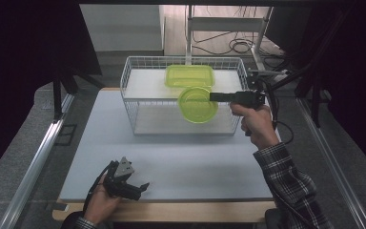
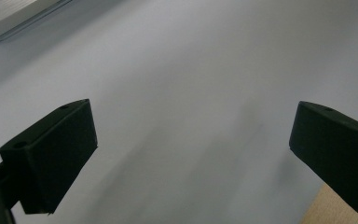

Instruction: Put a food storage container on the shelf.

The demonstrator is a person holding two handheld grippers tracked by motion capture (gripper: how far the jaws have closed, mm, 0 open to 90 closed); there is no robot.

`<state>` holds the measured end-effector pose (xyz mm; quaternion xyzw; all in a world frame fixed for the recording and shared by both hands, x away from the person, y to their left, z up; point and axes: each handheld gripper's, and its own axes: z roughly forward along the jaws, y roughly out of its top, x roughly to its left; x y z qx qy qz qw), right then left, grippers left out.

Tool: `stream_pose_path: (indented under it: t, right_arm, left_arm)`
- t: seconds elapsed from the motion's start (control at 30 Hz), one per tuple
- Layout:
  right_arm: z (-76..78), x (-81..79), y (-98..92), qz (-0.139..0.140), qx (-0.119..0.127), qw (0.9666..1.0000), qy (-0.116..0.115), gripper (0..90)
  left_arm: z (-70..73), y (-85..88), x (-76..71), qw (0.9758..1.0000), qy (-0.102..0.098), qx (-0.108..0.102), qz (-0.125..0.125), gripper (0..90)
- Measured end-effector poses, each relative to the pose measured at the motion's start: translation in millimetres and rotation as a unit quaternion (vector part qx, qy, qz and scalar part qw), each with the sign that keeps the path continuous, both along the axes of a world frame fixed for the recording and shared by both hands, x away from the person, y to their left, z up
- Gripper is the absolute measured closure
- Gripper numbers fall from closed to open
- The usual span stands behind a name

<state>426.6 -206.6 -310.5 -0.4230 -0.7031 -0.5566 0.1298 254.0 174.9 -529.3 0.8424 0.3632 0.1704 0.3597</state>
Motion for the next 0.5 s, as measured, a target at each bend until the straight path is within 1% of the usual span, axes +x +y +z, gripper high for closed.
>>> stream_pose_path:
  t: [0.07,0.1,0.17,0.27,0.3,0.5]
  right_arm:
    - [3.6,1.6,2.1,-0.001,0.001,1.0,-0.003,81.2]
    - [8.0,3.6,4.7,-0.003,0.002,1.0,-0.006,81.2]
    - [10.4,4.6,6.2,-0.005,0.001,1.0,-0.007,81.2]
    - [17.9,7.9,10.8,-0.01,0.0,0.9998,-0.015,81.2]
    - [22.5,10.5,14.1,-0.013,0.0,0.9997,-0.021,81.2]
    - [31.6,20.0,21.7,-0.028,-0.001,0.9992,-0.029,81.1]
  left_arm:
    - [-0.1,0.1,0.0,1.0,0.0,0.0,0.0,0.6]
    - [-0.1,0.1,0.1,1.0,0.0,0.001,0.0,0.6]
    - [-0.2,0.1,0.1,1.0,0.0,0.001,0.001,0.6]
    - [-0.2,0.1,0.0,1.0,0.0,0.001,0.0,0.6]
    - [-0.1,0.0,0.0,1.0,0.0,0.002,0.0,0.6]
    - [-0.1,0.2,-0.2,1.0,0.002,0.001,0.001,0.6]
